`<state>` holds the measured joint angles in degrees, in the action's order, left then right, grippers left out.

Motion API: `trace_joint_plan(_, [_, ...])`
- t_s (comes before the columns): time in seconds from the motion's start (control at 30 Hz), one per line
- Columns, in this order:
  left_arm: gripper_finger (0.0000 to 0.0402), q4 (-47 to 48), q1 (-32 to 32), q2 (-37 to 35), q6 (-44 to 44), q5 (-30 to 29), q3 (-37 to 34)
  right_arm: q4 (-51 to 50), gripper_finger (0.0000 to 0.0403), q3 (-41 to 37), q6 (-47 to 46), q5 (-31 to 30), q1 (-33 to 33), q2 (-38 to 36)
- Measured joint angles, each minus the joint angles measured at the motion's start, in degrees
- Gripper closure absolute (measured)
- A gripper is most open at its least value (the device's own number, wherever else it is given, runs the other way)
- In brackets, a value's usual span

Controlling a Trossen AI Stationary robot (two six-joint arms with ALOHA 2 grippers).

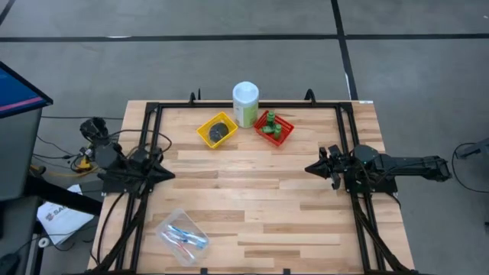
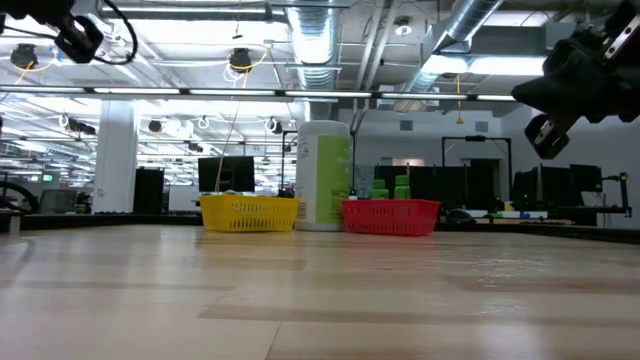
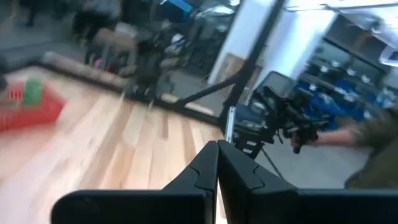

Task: Pick & Place Travel size toiletries
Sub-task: Return to Home Position

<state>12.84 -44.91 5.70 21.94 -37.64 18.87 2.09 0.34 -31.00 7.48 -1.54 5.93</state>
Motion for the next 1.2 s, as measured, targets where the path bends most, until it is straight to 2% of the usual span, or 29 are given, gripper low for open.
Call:
trace_joint_plan(0.1, [0.0395, 0.06, 0.04, 2.94, 2.0, -3.24, -0.02, 0.91, 0.0396, 0.02, -2.56, 0.12, 0.02, 0.0])
trace_joint_plan(0.17, [0.0392, -0.36, 0.04, 4.83, 2.77, -1.7, -0.02, 3.64, 0.0396, 0.0, -2.68, 0.14, 0.02, 0.0])
trace_joint_plan(0.3, [0.0386, -2.36, 0.04, 5.53, 1.57, 11.9, -0.02, 12.35, 0.0396, 0.0, 0.03, 0.51, 0.01, 0.0])
trace_joint_plan(0.37, [0.0385, -3.86, 0.04, 4.98, -0.43, 16.81, -0.02, 16.62, 0.0396, 0.0, 2.25, 2.83, -0.26, -0.04])
trace_joint_plan(0.47, [0.0386, -4.93, 0.04, 3.31, -2.94, 19.72, -0.02, 21.34, 0.0396, 0.0, 3.69, 8.45, -1.43, -0.19])
trace_joint_plan(0.6, [0.0389, -5.7, 0.04, -1.04, -9.22, 28.32, -0.02, 28.36, 0.0396, 0.0, 5.51, 18.43, -3.69, -1.34])
trace_joint_plan(0.7, [0.039, -6.03, 0.03, -5.53, -12.83, 28.49, -0.36, 26.99, 0.0396, 0.0, 5.16, 19.94, -5.87, -3.17])
trace_joint_plan(0.93, [0.039, -6.36, 0.13, -5.67, -12.76, 27.98, -5.49, 16.85, 0.0396, 0.0, 6.46, 18.65, -10.24, -4.91])
trace_joint_plan(1.13, [0.039, -20.36, 0.17, -5.71, -12.69, 25.44, -17.62, 12.69, 0.0396, 0.0, 10.45, 18.64, -11.3, -4.88])
trace_joint_plan(1.2, [0.039, -19.84, 0.21, -5.18, -10.77, 25.37, -18.47, 11.85, 0.0396, 0.0, 11.13, 19.07, -11.33, -4.9])
